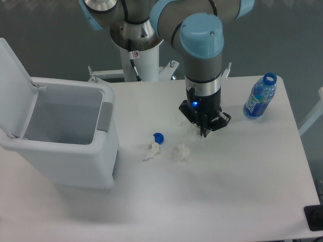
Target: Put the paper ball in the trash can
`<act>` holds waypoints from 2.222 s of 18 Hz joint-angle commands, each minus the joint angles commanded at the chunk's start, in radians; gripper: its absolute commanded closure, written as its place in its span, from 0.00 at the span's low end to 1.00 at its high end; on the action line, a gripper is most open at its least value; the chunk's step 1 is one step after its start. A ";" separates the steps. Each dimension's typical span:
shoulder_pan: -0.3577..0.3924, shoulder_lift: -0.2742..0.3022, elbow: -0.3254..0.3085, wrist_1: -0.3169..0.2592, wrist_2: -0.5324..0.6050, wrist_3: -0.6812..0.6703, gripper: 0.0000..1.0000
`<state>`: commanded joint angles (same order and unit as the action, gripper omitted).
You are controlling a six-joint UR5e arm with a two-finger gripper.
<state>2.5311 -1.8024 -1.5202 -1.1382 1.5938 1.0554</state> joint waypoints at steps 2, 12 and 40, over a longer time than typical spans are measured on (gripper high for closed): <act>-0.005 0.000 -0.005 0.002 0.000 0.000 1.00; -0.011 -0.009 0.011 0.002 0.006 -0.095 1.00; -0.179 0.276 0.000 0.002 -0.258 -0.920 1.00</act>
<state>2.3518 -1.5263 -1.5201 -1.1367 1.3363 0.1350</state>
